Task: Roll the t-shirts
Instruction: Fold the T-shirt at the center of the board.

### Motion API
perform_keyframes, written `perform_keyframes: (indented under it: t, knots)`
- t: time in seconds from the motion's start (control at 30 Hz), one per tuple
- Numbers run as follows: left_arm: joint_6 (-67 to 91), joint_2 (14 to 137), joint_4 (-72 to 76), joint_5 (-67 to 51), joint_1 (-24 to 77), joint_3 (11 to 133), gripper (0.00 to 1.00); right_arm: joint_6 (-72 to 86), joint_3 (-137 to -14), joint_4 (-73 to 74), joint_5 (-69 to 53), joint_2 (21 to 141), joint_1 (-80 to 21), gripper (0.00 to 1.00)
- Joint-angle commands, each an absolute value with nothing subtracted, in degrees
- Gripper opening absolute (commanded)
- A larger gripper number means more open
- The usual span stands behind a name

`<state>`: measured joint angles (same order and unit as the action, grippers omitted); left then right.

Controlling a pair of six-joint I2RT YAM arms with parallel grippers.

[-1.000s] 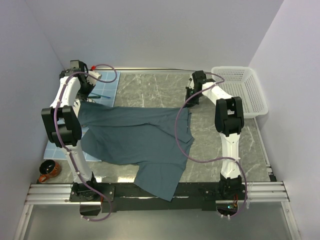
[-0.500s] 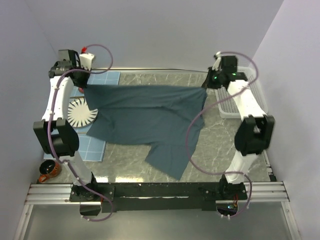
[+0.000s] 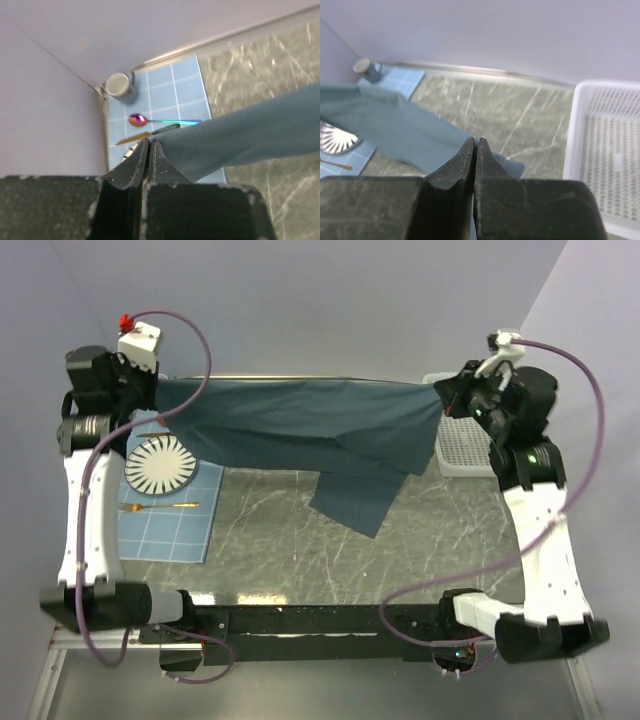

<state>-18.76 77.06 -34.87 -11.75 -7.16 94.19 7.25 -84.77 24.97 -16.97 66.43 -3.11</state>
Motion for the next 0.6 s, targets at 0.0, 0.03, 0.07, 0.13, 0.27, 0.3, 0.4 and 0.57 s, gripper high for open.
perform_keyframes:
  t: [0.0, 0.03, 0.07, 0.13, 0.27, 0.3, 0.4, 0.57]
  knots:
    - [-17.05, 66.38, -23.04, -10.46, -7.38, 87.82, 0.01, 4.84, -85.60, 22.67, -14.15, 57.49, -2.99, 0.00]
    - [-16.88, 62.70, -21.72, -9.59, -7.30, 85.45, 0.01, 4.49, -86.04, 23.63, -13.45, 56.18, -2.99, 0.00]
    - [-16.79, 60.93, -19.97, -9.23, -7.47, 84.30, 0.01, 4.05, -86.39, 24.25, -13.19, 53.38, -2.99, 0.00]
    - [-16.87, 55.93, -18.64, -8.53, -7.38, 81.84, 0.01, 3.78, -87.79, 25.92, -12.75, 50.73, -2.99, 0.00]
    - [-16.26, 49.14, -17.67, -8.52, -7.38, 80.60, 0.01, 3.08, -91.84, 29.00, -13.27, 43.88, -2.99, 0.00]
    - [-15.74, 48.09, -17.58, -8.53, -7.30, 80.68, 0.01, 2.99, -92.63, 29.70, -13.10, 42.90, -2.99, 0.00]
    - [-15.03, 44.13, -17.84, -8.88, -7.38, 82.43, 0.01, 2.73, -95.96, 31.46, -12.39, 39.38, -2.99, 0.00]
    - [-14.41, 42.98, -17.32, -9.66, -7.30, 84.11, 0.01, 1.59, -101.59, 34.10, -10.90, 38.58, -2.90, 0.00]
